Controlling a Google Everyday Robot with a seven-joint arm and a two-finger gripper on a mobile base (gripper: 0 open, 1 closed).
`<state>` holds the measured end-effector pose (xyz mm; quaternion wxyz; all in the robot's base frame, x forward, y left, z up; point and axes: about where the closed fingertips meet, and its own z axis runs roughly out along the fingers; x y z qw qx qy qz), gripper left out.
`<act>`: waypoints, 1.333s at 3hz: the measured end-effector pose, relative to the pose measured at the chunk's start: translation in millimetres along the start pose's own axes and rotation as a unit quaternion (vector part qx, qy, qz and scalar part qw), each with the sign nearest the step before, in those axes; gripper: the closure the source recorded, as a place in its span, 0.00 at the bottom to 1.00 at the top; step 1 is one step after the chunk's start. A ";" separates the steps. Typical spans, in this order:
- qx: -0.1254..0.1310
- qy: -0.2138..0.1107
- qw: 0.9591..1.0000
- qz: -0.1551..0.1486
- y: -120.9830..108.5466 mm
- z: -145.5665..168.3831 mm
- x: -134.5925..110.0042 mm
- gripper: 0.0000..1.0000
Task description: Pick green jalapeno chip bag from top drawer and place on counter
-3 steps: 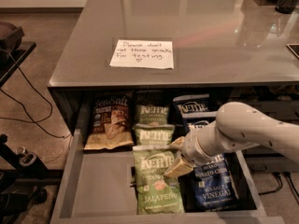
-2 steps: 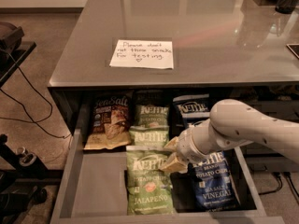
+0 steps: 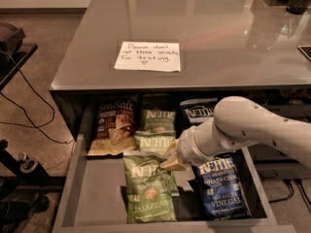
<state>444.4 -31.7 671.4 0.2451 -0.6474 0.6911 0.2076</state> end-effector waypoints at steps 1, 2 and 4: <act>0.018 -0.011 0.999 -0.025 2.4 -27.1 -15.8 1.00; 0.033 -0.029 0.997 -0.061 10.3 -58.5 -34.3 1.00; 0.050 -0.048 0.987 -0.148 37.0 -120.3 -110.4 1.00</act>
Offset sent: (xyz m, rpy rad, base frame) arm -0.0241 -0.0158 0.1086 0.0872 -0.2167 0.1049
